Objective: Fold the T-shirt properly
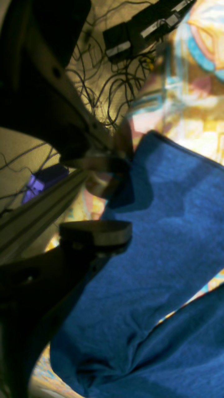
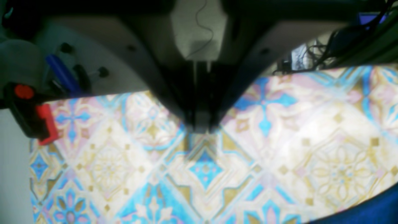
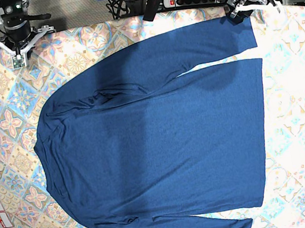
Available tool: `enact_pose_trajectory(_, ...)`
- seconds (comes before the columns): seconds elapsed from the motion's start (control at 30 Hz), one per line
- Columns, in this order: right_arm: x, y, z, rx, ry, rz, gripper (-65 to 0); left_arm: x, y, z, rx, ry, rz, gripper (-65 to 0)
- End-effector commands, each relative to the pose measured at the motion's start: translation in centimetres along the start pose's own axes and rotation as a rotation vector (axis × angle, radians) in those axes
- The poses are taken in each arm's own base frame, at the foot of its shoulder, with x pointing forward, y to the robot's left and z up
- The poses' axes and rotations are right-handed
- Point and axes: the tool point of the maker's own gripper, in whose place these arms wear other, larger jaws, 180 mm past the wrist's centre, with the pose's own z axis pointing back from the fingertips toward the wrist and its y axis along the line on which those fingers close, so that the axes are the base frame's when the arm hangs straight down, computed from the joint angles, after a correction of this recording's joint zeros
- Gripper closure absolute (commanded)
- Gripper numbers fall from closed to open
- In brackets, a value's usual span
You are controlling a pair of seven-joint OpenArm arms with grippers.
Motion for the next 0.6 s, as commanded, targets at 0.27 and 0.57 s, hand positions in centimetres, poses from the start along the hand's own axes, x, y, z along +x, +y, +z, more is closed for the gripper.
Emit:
enact_pose_trajectory(0.27,0.8,-0.4,0.3,-0.008,-0.03,0.006,0.0,0.6,0.6,-0.7,0.01,-0.011,0.009,-24.9)
enact_pose_trajectory(0.57,0.5,0.8,0.4,0.009,-0.023,-0.021,0.0,1.2,-0.7,-1.3,-0.023,-0.015,0.011,-24.7)
